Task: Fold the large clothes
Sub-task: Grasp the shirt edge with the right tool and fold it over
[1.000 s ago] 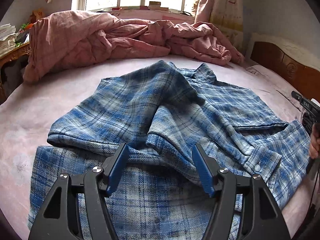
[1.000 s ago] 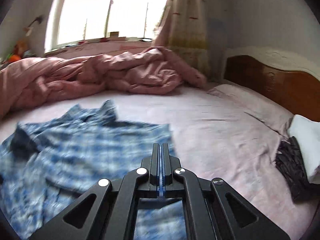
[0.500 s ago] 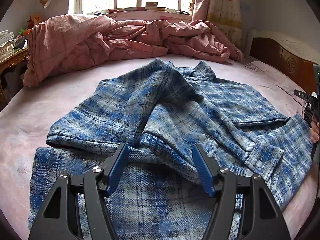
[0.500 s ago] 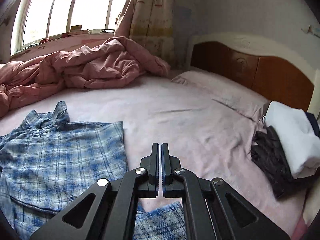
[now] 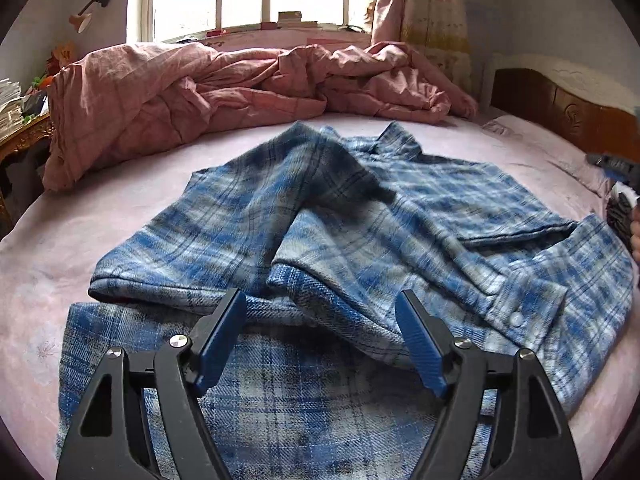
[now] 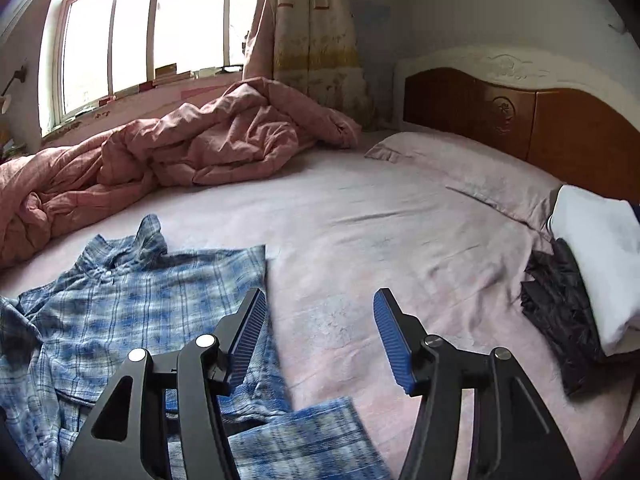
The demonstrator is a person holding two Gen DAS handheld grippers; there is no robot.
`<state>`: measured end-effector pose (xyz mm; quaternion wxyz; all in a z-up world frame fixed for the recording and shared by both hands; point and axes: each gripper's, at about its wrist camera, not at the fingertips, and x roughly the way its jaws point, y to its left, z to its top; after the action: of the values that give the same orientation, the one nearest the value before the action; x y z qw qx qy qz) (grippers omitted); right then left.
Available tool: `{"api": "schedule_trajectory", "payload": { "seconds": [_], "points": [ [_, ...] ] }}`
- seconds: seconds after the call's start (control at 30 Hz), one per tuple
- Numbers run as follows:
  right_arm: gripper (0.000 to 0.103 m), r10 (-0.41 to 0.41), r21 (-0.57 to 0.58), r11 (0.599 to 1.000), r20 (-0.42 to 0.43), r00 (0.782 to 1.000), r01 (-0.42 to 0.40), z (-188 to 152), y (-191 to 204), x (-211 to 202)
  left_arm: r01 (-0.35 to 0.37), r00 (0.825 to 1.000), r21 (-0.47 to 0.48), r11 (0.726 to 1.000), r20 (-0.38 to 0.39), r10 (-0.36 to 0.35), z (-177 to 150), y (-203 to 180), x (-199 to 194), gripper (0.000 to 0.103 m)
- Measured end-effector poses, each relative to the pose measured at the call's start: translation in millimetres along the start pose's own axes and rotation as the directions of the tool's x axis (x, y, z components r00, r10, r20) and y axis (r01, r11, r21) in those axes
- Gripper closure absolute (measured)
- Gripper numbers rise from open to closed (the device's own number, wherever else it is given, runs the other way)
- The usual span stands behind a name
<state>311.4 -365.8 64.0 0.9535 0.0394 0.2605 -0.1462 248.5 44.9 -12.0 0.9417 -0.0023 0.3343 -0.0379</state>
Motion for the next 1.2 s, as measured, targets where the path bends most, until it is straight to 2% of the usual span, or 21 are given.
{"api": "schedule_trajectory", "payload": {
  "seconds": [0.13, 0.2, 0.23, 0.27, 0.4, 0.47, 0.53, 0.57, 0.6, 0.63, 0.7, 0.8, 0.9, 1.0, 1.07, 1.13, 1.17, 1.2],
  "points": [
    [0.036, 0.057, 0.098, 0.994, -0.037, 0.998, -0.053, 4, -23, 6, -0.022, 1.0, 0.002, 1.0, 0.011, 0.022, -4, 1, -5, 0.027],
    [0.036, 0.138, 0.139, 0.983, -0.101, 0.985, -0.124, 2, -28, 18, -0.016, 1.0, 0.001, 1.0, 0.011, 0.016, -6, 2, -7, 0.026],
    [0.036, 0.188, 0.144, 0.975, -0.141, 0.972, -0.168, 0, -27, 24, -0.013, 1.0, 0.001, 1.0, 0.011, 0.013, -6, 3, -8, 0.026],
    [0.036, 0.258, 0.152, 0.961, -0.193, 0.947, -0.231, -4, -23, 33, -0.019, 1.0, -0.001, 1.0, 0.015, 0.019, -6, 3, -10, 0.026],
    [0.039, 0.367, 0.157, 0.929, -0.25, 0.896, -0.336, -16, 5, 36, -0.028, 0.998, -0.023, 0.999, 0.059, 0.029, -2, 11, -23, 0.026],
    [0.04, 0.444, 0.135, 0.896, -0.281, 0.851, -0.423, -24, 29, 29, -0.065, 0.994, -0.022, 0.998, 0.091, 0.067, 1, 16, -30, 0.026],
    [0.042, 0.55, 0.109, 0.829, -0.332, 0.767, -0.548, -37, 60, 14, -0.115, 0.987, -0.02, 0.993, 0.109, 0.116, 3, 20, -33, 0.026],
    [0.042, 0.599, 0.088, 0.783, -0.37, 0.71, -0.616, -49, 82, 3, -0.127, 0.986, -0.027, 0.992, 0.107, 0.129, 4, 23, -34, 0.026],
    [0.043, 0.617, 0.067, 0.759, -0.393, 0.682, -0.648, -57, 95, -5, -0.124, 0.987, -0.037, 0.992, 0.101, 0.127, 4, 26, -34, 0.026],
    [0.044, 0.623, 0.035, 0.739, -0.414, 0.664, -0.672, -67, 111, -14, -0.115, 0.988, -0.049, 0.992, 0.094, 0.119, 3, 29, -33, 0.026],
    [0.044, 0.609, -0.047, 0.717, -0.443, 0.658, -0.695, -85, 139, -33, -0.105, 0.99, -0.068, 0.992, 0.086, 0.11, 2, 35, -33, 0.026],
    [0.051, 0.59, -0.127, 0.696, -0.46, 0.663, -0.707, -104, 162, -51, -0.105, 0.99, -0.06, 0.993, 0.085, 0.11, -1, 37, -35, 0.026],
    [0.068, 0.562, -0.172, 0.696, -0.474, 0.677, -0.698, -118, 174, -54, -0.102, 0.991, -0.045, 0.994, 0.087, 0.105, -4, 35, -36, 0.026],
    [0.098, 0.552, -0.187, 0.693, -0.483, 0.679, -0.696, -125, 179, -54, -0.068, 0.995, -0.055, 0.996, 0.072, 0.072, -6, 37, -36, 0.026],
    [0.099, 0.558, -0.19, 0.699, -0.458, 0.692, -0.69, -122, 176, -55, -0.069, 0.995, -0.062, 0.996, 0.068, 0.073, -6, 39, -35, 0.026],
    [0.1, 0.548, -0.217, 0.712, -0.422, 0.722, -0.668, -115, 175, -57, -0.07, 0.995, -0.066, 0.995, 0.064, 0.074, -6, 39, -34, 0.026],
    [0.1, 0.527, -0.246, 0.73, -0.393, 0.754, -0.638, -111, 174, -59, -0.073, 0.995, -0.068, 0.995, 0.062, 0.077, -6, 40, -33, 0.026],
    [0.1, 0.489, -0.284, 0.757, -0.35, 0.799, -0.588, -105, 172, -58, -0.075, 0.995, -0.071, 0.995, 0.058, 0.08, -6, 40, -32, 0.026]
  ]
}}
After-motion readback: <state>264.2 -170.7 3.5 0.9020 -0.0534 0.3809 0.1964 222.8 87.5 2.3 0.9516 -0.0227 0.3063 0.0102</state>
